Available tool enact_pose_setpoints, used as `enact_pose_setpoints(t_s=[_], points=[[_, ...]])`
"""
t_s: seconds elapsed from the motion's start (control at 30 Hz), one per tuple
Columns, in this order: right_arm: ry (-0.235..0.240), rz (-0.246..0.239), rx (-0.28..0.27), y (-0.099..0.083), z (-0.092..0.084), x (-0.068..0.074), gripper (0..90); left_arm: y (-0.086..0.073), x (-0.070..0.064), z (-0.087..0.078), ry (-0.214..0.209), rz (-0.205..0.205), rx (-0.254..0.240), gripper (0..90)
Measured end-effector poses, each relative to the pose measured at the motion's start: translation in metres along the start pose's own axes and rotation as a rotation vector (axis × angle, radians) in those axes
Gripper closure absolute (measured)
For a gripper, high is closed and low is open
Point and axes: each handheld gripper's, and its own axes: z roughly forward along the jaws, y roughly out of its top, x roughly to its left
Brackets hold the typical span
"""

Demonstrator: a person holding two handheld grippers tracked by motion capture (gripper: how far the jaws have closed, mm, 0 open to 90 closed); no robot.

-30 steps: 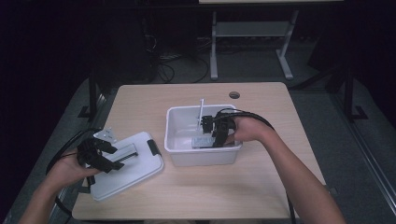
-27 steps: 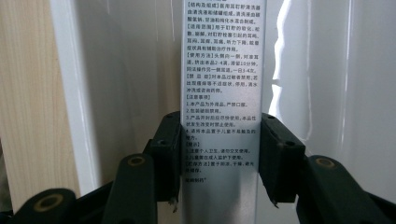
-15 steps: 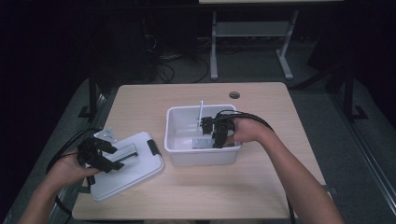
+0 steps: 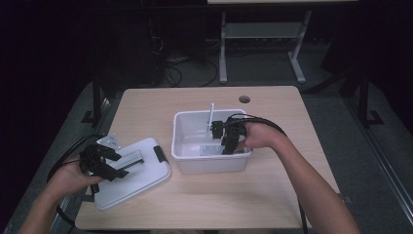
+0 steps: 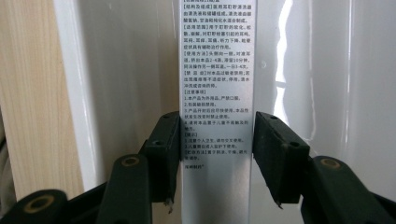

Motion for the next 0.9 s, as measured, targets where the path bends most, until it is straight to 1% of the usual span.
enact_pose_setpoints(t_s=[0.13, 0.27, 0.33, 0.5, 0.53, 0.67, 0.83, 0.9], points=[[-0.004, 0.010, -0.011, -0.002, -0.004, 0.000, 50.3, 0.001, 0.000, 0.000, 0.002, 0.002, 0.001, 30.4], [-0.009, 0.007, -0.041, -0.003, -0.009, 0.001, 50.1, 0.002, -0.001, -0.001, 0.001, 0.006, 0.002, 30.4], [-0.014, 0.016, -0.044, -0.004, -0.012, 0.002, 50.1, 0.003, -0.001, -0.001, 0.001, 0.003, -0.001, 30.3], [-0.028, 0.018, -0.067, -0.008, -0.019, 0.001, 50.1, 0.004, -0.001, 0.000, -0.001, 0.004, 0.002, 30.4], [-0.027, 0.026, -0.065, -0.008, -0.020, 0.001, 50.0, 0.004, -0.001, 0.000, -0.001, 0.006, 0.003, 30.4], [-0.037, 0.023, -0.079, -0.010, -0.023, 0.001, 49.9, 0.005, -0.002, 0.000, -0.001, 0.006, 0.002, 30.4], [-0.044, 0.026, -0.116, -0.012, -0.032, 0.003, 49.8, 0.005, -0.001, 0.001, -0.003, 0.008, 0.004, 30.4], [-0.046, 0.028, -0.121, -0.013, -0.034, 0.004, 49.7, 0.005, -0.001, 0.001, -0.003, 0.007, 0.006, 30.3]])
